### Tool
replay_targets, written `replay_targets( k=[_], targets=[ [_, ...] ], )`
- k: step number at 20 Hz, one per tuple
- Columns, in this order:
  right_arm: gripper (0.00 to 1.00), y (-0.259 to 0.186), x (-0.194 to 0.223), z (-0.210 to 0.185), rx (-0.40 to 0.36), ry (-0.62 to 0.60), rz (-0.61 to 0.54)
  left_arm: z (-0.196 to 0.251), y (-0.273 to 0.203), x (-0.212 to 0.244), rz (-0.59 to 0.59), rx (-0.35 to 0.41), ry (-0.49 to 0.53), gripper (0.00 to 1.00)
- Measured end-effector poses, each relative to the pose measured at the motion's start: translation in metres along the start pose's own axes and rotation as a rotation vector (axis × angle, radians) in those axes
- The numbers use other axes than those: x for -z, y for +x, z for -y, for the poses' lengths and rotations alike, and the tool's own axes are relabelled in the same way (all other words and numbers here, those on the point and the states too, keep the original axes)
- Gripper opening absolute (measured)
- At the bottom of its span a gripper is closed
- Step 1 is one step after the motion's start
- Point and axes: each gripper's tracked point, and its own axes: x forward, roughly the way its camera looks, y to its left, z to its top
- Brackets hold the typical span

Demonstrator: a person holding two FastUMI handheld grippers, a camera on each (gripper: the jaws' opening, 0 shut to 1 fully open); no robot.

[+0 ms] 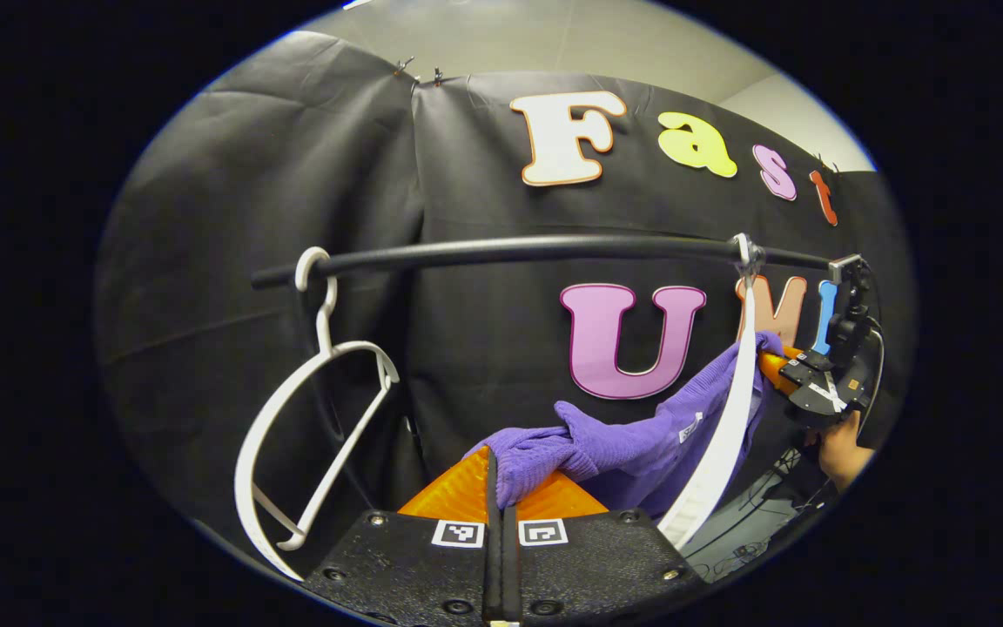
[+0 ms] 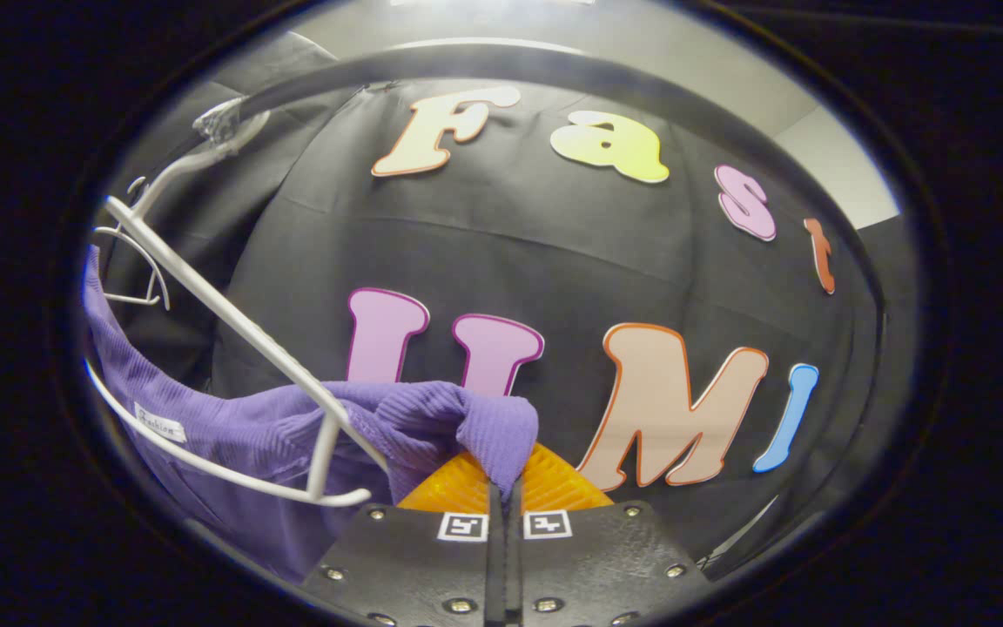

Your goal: Grasp the clothes on the hanger with both hands and then place them into the laundry hamper below.

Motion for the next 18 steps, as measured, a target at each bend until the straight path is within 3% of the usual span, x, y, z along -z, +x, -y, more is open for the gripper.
replay_targets(
  k=[2, 6, 9, 13, 18],
  targets=[
    [0.01, -0.002, 0.013, -0.009, -0.025, 0.047, -0.030, 0.003, 0.005, 0.014, -0.005, 0.026, -0.029, 0.00],
    [0.01, -0.011, 0.039, -0.022, -0.050, 0.046, -0.080, 0.000, 0.013, 0.039, -0.018, 0.001, -0.078, 0.00],
    [0.01, -0.016, 0.085, -0.044, -0.116, 0.131, -0.214, 0.003, 0.010, 0.073, -0.097, -0.032, -0.135, 0.01],
    [0.01, -0.046, 0.116, -0.059, -0.166, 0.161, -0.274, 0.008, -0.004, 0.108, -0.134, -0.091, -0.142, 0.00],
    [0.01, -0.102, 0.142, -0.069, -0.233, 0.138, -0.336, 0.027, -0.042, 0.144, -0.186, -0.107, -0.148, 0.01]
  ],
)
